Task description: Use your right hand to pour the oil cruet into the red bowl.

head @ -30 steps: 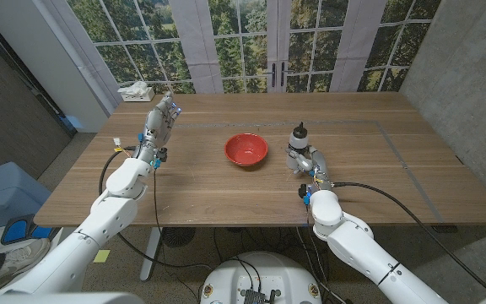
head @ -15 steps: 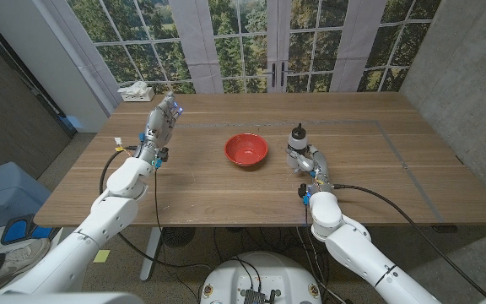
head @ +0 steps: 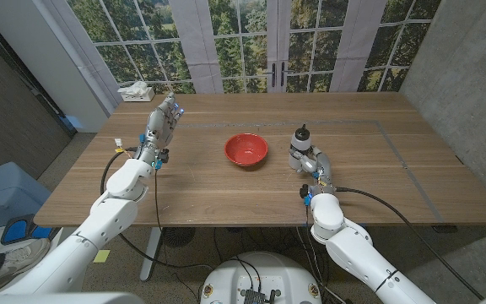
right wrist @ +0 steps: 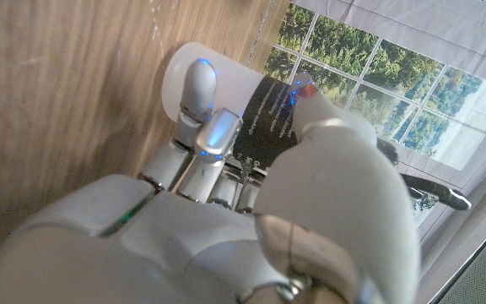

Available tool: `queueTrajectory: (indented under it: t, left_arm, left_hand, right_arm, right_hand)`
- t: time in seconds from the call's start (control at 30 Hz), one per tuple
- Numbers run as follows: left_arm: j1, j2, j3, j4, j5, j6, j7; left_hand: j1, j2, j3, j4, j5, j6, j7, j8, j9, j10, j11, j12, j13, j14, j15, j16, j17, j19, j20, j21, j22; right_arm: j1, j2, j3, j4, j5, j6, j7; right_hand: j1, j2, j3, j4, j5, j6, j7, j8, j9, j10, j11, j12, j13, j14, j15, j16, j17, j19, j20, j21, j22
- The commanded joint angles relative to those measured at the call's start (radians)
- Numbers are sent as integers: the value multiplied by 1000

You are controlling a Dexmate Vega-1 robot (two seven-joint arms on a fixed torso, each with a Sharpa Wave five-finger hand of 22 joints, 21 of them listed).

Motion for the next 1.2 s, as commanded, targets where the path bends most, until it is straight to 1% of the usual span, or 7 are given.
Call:
queueTrajectory:
  t: [0.03,0.17,0.3,0.47,0.57,0.63,1.2]
  left_arm:
    - [10,1,-3,-10,-13,1,-9]
    - [13,1,-6,-11,-14,-2,-10]
    - [14,0,-5,-10,-16,-4,-14]
    - [14,-1,-5,-9,-15,-7,-16]
    - [14,-3,-6,-9,-14,-9,-14]
    - [14,-3,-5,-9,-14,-9,-15]
    - [19,-8,-4,-11,-13,-17,-15]
  left_hand:
    - [-2,70,5,-4,3,-2,-2,4,3,-56,2,5,3,-74,-89,4,1,8,-41,-1,6]
    - [-3,69,5,-4,3,-2,-2,4,3,-56,3,5,3,-74,-89,4,1,8,-41,-2,6]
    - [-3,68,5,-4,3,-2,-2,4,3,-55,2,5,3,-74,-89,4,1,9,-41,-4,6]
    - [-3,68,5,-4,3,-2,-2,4,3,-56,3,5,3,-73,-88,4,1,9,-41,-5,6]
    - [-3,68,5,-4,3,-2,-2,4,3,-56,3,4,3,-74,-88,4,1,9,-41,-5,6]
    - [-3,68,5,-4,3,-2,-2,4,3,-56,3,5,3,-74,-88,4,1,9,-41,-6,6]
    - [-4,67,6,-5,3,-2,-3,4,3,-55,4,4,3,-73,-88,4,0,10,-41,-10,6]
  right_arm:
    - [-18,-24,7,-88,-47,-103,-71]
    - [-14,-46,3,-121,-90,-155,-93]
    - [-10,-57,7,-143,-103,-190,-93]
    - [-4,-62,3,-155,-133,-215,-104]
    - [1,-69,-2,-163,-154,-233,-107]
    - [8,-70,-10,-174,-180,-274,-123]
    - [66,-94,-41,-201,-257,-410,-100]
  right_hand:
    - [85,89,22,33,-1,150,9,7,13,91,-64,14,189,-1,-23,8,3,4,-92,4,-6]
    - [83,90,21,33,-1,143,4,3,14,105,-65,21,202,0,-23,9,3,3,-93,7,-4]
    - [81,95,20,34,-1,159,14,7,17,134,-58,37,225,2,-23,10,3,4,-93,10,0]
    - [83,99,21,32,0,168,14,13,25,141,-58,44,245,6,-23,11,4,8,-93,11,3]
    - [84,100,21,32,0,172,19,15,27,142,-58,46,253,7,-23,12,4,11,-93,12,4]
    - [83,99,20,32,0,179,21,17,27,145,-55,48,260,10,-23,13,4,13,-93,11,3]
    - [80,97,17,32,-1,166,17,8,30,134,-55,48,299,16,-23,12,4,14,-93,8,2]
